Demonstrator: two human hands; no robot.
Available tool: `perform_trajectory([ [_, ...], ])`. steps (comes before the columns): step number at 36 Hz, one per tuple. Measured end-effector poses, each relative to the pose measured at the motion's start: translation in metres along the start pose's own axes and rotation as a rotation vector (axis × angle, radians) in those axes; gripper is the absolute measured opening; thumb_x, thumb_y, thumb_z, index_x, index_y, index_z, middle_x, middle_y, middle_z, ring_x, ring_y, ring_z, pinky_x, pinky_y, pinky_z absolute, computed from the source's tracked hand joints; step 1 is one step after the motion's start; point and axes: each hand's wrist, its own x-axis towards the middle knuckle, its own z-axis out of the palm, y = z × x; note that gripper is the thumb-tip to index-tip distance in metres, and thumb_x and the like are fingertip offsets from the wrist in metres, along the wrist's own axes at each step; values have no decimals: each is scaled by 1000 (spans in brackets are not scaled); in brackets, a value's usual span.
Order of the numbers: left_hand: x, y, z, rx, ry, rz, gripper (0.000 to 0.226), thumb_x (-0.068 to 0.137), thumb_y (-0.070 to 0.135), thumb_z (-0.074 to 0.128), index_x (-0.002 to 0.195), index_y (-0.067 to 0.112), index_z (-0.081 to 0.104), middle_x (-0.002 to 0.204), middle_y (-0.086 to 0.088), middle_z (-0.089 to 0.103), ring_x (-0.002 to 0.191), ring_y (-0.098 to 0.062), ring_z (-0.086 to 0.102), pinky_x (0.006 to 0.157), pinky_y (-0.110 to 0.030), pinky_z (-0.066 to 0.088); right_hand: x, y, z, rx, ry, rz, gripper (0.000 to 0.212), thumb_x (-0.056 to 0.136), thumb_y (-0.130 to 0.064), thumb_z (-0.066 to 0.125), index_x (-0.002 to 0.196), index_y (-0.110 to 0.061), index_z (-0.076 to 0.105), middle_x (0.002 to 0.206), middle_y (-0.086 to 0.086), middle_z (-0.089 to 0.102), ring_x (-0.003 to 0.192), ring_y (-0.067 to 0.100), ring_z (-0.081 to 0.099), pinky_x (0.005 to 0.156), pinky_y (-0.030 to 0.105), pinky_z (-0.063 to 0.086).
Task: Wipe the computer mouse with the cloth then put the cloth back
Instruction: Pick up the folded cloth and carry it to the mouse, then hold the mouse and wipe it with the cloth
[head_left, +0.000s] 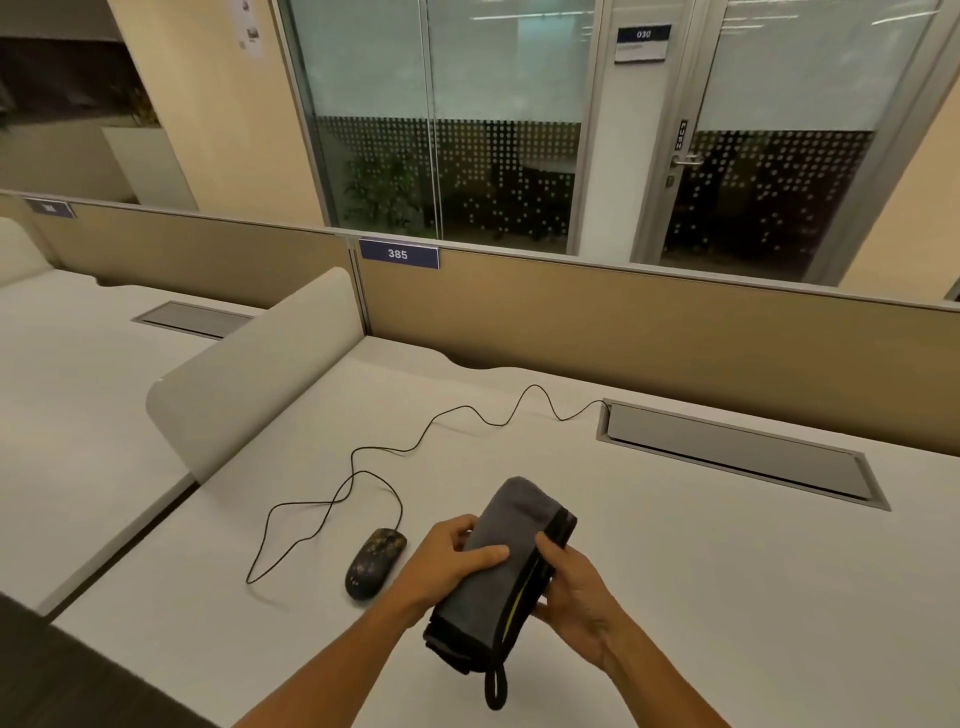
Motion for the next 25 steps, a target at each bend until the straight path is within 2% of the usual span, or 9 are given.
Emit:
perform_trajectory([
  [4,3,-18,-12,42,40,4,44,75,44,80,108,18,68,100,-1,76,94,-18,72,87,-42,59,2,4,17,-199,178,-86,68,58,-53,92,116,-26,69,106,2,77,95,24,74,70,42,62],
  [6,4,-28,-19,69,47,9,39,77,43,80,108,22,69,101,3,75,94,-14,71,87,-40,60,6,7,24,-267,233,-121,66,56,-52,92,113,-27,68,101,-4,77,91,18,75,65,37,62],
  [8,6,-39,-28,89,54,10,36,78,43,80,107,25,68,103,6,74,95,-11,70,86,-39,60,11,10,31,-337,266,-142,57,62,-48,90,111,-30,67,97,-12,77,88,11,74,62,30,61],
  [10,8,-52,-38,86,78,-13,35,80,41,79,109,24,66,105,2,73,95,-15,70,81,-41,62,16,12,38,-391,298,-152,43,70,-42,87,107,-34,67,94,-17,76,86,8,73,60,23,59],
  [13,4,-74,-58,99,273,-15,42,79,40,79,114,23,61,103,-1,71,90,-16,69,77,-41,62,22,16,48,-463,343,-158,36,75,-41,84,106,-38,65,98,-20,74,91,8,71,62,18,57],
  [16,-6,-99,-82,137,536,74,60,72,51,76,122,28,53,109,7,69,93,-9,66,87,-33,58,27,20,51,-523,362,-156,37,76,-41,83,109,-38,65,104,-16,73,95,7,69,67,18,57],
  [19,-15,-131,-109,320,668,83,76,69,60,76,132,27,48,121,10,62,109,-13,58,98,-39,45,31,25,52,-563,394,-147,34,78,-40,82,109,-37,66,102,-13,74,90,7,71,68,20,58],
  [22,-20,-158,-127,514,715,-17,92,63,66,79,137,23,44,134,4,56,125,-22,49,108,-51,34,36,31,53,-621,429,-139,31,82,-39,79,110,-35,66,102,-10,74,91,11,71,73,27,60],
  [25,-21,-176,-132,587,665,-88,104,59,75,75,141,19,43,138,-3,53,135,-27,41,117,-55,22,42,36,54,-694,432,-131,28,84,-39,76,110,-31,66,102,-6,74,91,14,71,75,30,61],
])
